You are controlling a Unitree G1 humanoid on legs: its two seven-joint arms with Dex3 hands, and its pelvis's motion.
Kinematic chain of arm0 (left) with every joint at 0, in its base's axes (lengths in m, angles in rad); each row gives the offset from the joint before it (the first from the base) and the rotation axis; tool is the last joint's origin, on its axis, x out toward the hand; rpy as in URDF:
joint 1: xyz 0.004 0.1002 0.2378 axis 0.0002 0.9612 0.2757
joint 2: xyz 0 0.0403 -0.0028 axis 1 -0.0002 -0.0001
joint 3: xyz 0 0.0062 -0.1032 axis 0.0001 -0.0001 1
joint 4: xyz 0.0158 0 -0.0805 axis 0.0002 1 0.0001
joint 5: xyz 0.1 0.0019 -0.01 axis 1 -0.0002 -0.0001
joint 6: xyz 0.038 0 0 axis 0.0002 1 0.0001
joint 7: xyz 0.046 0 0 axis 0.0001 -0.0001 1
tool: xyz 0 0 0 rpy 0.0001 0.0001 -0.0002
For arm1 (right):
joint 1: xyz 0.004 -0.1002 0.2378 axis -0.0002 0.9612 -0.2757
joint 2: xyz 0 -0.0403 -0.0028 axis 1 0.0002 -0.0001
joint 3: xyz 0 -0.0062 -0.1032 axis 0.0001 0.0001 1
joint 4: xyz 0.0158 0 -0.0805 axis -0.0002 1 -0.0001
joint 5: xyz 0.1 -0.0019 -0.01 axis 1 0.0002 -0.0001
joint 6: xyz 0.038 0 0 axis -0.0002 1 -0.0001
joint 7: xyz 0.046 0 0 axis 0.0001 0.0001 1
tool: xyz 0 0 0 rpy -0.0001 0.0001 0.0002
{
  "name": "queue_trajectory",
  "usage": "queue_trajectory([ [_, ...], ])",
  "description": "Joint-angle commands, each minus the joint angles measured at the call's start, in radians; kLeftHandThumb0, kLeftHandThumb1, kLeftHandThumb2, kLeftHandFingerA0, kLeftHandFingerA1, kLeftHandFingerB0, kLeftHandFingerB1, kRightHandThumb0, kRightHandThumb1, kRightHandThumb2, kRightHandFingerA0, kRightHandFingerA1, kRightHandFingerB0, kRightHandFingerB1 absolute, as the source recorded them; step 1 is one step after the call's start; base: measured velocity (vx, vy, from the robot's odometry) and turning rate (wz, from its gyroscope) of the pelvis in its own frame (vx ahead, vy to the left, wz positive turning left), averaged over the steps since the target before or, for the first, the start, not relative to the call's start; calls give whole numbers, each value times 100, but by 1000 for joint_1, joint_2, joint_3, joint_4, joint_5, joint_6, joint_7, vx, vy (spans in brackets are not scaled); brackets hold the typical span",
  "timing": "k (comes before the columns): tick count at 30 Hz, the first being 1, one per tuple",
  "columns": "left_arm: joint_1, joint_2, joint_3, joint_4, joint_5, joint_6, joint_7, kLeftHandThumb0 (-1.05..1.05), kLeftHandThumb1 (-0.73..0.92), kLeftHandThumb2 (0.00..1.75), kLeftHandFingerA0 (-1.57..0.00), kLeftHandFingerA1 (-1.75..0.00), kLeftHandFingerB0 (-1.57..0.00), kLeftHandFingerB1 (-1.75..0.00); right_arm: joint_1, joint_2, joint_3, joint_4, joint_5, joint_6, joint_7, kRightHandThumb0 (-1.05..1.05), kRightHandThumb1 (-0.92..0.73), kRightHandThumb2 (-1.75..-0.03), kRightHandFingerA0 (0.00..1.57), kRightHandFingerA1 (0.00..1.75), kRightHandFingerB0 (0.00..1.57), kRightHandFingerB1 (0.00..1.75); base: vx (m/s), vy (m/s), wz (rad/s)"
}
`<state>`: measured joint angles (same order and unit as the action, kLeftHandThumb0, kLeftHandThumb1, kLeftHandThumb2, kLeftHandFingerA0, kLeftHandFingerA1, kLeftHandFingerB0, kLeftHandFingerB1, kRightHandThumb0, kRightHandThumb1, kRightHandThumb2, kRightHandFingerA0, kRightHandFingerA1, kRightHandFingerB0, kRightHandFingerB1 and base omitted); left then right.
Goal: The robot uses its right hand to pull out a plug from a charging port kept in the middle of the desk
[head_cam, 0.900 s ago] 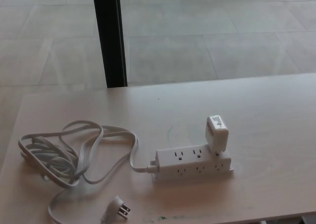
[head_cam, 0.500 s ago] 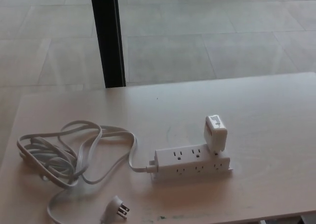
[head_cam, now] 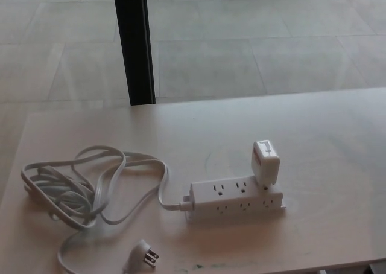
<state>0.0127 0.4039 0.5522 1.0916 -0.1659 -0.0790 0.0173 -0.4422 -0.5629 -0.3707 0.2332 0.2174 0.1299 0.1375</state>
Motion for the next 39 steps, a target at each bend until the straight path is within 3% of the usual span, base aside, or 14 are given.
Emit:
queue_trajectory([
  [1,6,12,-8,-1,-15,-21,12,-47,53,57,-81,-53,-72,-44,-127,31,213,-137,-43,244,61,-66,-42,-81,86,99,34,46,0,0,0],
  [2,6,12,-9,-2,-14,-18,13,-47,53,57,-81,-53,-70,-43,-140,31,240,-142,-50,246,73,-65,-53,-57,82,103,42,35,0,0,0],
  [7,9,11,-8,-8,-20,-14,8,-48,53,57,-80,-52,-66,-42,-220,36,415,-88,-157,208,124,-66,-50,-56,92,98,49,37,0,0,0],
  [10,8,10,-4,-4,-27,-16,4,-49,54,57,-80,-53,-65,-42,-239,24,502,-31,-250,86,114,-68,-52,-57,89,99,56,40,0,0,0],
  [11,6,8,-9,-9,-21,-10,13,-50,54,57,-82,-55,-68,-43,-260,22,556,-2,-304,57,108,-67,-41,-83,90,101,54,54,0,0,0],
  [17,-2,15,-17,-5,-17,1,19,-50,54,57,-80,-54,-67,-43,-339,0,700,71,-399,42,147,-65,-42,-82,100,106,51,53,0,0,0],
  [20,1,14,-16,-10,-23,1,7,-49,55,57,-80,-54,-66,-43,-356,15,715,115,-380,27,161,-59,-51,-56,96,113,56,44,0,0,0],
  [21,1,15,-15,-8,-24,0,5,-49,55,57,-79,-52,-65,-42,-366,17,727,123,-387,39,165,-63,-41,-81,99,106,52,54,0,0,0],
  [25,-6,18,-16,0,-24,-4,9,-53,54,58,-81,-55,-63,-41,-410,19,787,175,-436,24,179,-59,-53,-56,100,118,56,42,0,0,0],
  [30,-9,17,-14,-7,-32,-4,2,-51,54,57,-81,-55,-65,-41,-430,34,832,190,-468,12,196,-65,-43,-81,96,108,49,53,0,0,0],
  [32,-10,16,-9,-9,-39,-2,2,-51,53,57,-81,-57,-66,-42,-427,36,858,191,-498,-16,195,-65,-52,-59,89,147,54,42,0,0,0],
  [34,-14,18,-13,-6,-35,3,8,-51,53,57,-84,-59,-66,-41,-426,47,878,186,-513,-15,208,-66,-56,-58,73,120,52,40,0,0,0],
  [37,-17,23,-20,7,-31,-7,-6,-56,44,80,-75,-64,-58,-54,-425,69,906,181,-540,-2,226,-71,-53,-60,68,137,50,39,0,0,0],
  [39,-18,21,-10,0,-43,6,-5,-52,53,57,-81,-54,-64,-40,-419,82,922,190,-549,-13,245,-69,-53,-59,73,145,48,39,0,0,0],
])
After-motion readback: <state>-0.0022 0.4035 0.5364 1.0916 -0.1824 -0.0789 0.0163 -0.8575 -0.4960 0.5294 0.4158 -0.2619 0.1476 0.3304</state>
